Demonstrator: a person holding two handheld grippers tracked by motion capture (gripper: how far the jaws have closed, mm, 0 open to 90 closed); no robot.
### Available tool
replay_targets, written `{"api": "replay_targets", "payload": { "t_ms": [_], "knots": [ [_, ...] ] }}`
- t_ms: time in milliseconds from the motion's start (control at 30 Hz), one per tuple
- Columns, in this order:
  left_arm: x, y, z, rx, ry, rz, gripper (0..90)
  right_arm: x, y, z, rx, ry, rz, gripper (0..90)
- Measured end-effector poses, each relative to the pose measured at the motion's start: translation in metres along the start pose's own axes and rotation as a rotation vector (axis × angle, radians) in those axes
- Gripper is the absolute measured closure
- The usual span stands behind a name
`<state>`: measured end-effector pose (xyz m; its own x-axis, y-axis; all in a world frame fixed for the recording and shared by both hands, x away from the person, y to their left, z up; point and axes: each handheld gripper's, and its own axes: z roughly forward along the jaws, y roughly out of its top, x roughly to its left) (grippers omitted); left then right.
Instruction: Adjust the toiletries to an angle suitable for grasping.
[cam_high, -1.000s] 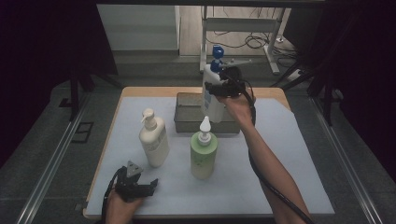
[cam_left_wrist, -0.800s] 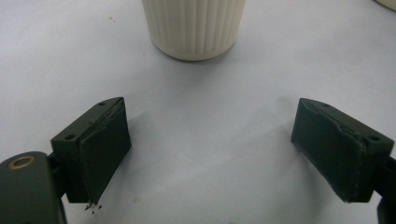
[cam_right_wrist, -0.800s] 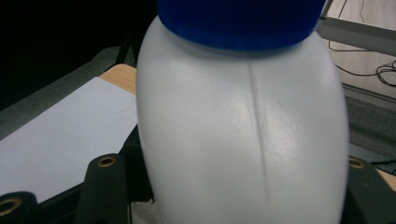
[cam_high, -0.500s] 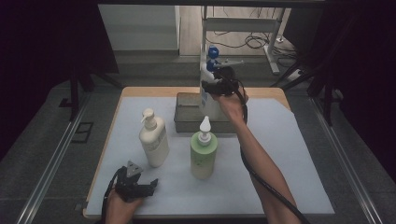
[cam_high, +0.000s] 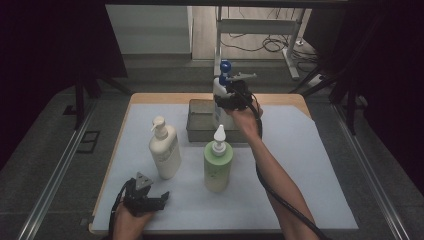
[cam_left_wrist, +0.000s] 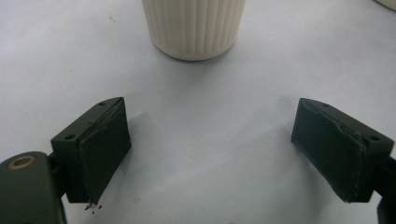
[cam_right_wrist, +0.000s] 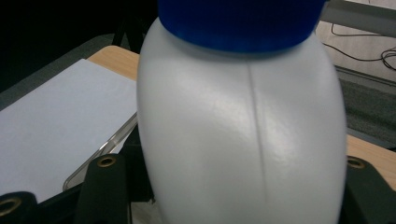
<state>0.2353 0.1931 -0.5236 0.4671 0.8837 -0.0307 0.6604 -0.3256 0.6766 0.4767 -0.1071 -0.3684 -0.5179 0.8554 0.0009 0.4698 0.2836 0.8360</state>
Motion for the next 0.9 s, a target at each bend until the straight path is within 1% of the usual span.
{"api": "replay_targets", "payload": {
  "t_ms": [100,233,733,767,900],
  "knots": [
    [0.000,0.000,0.000,0.000,0.000,0.000,11.0,0.000,-0.003,0.001,0.006,-0.001,-0.002,39.7],
    [0.000,0.000,0.000,0.000,0.000,0.000,11.0,-0.001,-0.009,0.002,0.011,-0.003,0.010,39.7],
    [0.000,0.000,0.000,0.001,0.000,0.001,11.0,-0.002,-0.026,0.008,0.046,0.000,0.007,39.6],
    [0.000,0.000,0.000,0.000,0.000,0.001,11.0,-0.002,-0.027,0.008,0.043,0.002,0.011,39.5],
    [0.000,0.000,0.000,0.000,0.001,0.001,11.0,-0.003,-0.027,0.007,0.045,0.003,0.008,39.4]
  ]
}}
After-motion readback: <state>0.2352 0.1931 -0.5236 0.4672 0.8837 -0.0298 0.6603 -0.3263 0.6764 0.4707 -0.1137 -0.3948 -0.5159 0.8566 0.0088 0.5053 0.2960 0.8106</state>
